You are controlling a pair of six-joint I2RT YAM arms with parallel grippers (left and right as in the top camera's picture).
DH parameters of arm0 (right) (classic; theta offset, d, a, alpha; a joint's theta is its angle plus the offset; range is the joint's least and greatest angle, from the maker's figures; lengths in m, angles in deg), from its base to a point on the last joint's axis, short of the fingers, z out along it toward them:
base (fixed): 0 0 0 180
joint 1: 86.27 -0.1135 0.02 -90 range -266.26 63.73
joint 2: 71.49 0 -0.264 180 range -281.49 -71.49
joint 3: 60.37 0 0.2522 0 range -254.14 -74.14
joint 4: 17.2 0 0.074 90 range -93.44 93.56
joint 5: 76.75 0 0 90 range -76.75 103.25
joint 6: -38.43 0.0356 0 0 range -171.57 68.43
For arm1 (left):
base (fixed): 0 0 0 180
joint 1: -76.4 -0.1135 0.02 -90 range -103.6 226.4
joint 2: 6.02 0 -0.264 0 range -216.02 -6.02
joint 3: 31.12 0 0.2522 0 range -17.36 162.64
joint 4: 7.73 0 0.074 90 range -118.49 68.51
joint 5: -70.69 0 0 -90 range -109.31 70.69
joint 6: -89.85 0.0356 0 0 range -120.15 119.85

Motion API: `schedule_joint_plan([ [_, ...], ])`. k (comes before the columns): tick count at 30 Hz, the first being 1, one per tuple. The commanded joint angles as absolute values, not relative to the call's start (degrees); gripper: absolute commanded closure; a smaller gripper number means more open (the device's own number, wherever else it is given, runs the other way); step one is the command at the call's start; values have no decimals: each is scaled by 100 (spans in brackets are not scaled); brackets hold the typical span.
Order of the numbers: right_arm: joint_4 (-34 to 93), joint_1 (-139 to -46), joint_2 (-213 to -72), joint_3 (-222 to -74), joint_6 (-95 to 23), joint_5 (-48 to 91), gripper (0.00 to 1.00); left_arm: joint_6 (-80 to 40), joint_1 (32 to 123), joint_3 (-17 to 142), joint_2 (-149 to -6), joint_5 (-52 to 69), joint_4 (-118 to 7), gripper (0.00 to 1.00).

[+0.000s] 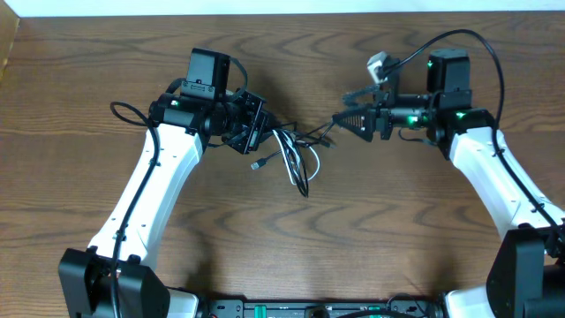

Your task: Untangle cables

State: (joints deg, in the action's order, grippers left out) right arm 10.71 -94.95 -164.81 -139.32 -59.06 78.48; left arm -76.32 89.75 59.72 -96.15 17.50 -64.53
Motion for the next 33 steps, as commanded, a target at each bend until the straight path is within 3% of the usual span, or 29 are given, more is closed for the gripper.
schedule_joint_plan([
  [1,1469,-9808,-16398,-13965,-7029,8248,27,-7850,8977,6009,-9626,2056,-6453,92],
  [6,2606,-9991,-16398,-13965,-8268,8241,28,-8023,8955,6009,-9626,1659,-6475,93],
  [14,2420,-10081,-16398,-13965,-8306,8007,31,-8215,8972,6009,-9626,1595,-6473,93],
  [15,2330,-10155,-16398,-13965,-8209,7839,34,-8215,8975,6009,-9626,1678,-6473,93],
  [16,2138,-10282,-16398,-13965,-7938,7404,43,-8215,8975,6009,-9626,1847,-6473,93],
  [20,1491,-10575,-16400,-13965,-6854,6160,55,-8206,8986,6009,-9626,2168,-6475,93],
  [21,1399,-10588,-16400,-13965,-6662,6042,62,-8176,8988,6009,-9626,2166,-6473,92],
  [24,1176,-10531,-16396,-13967,-5423,5133,99,-7881,8988,6009,-9626,2142,-6473,93],
  [28,1552,-10232,-16007,-13967,-3950,3844,99,-7339,8988,6009,-9626,992,-6477,92],
  [33,2512,-10221,-15303,-13967,-3871,2878,99,-6858,8988,6009,-9626,48,-6477,92],
])
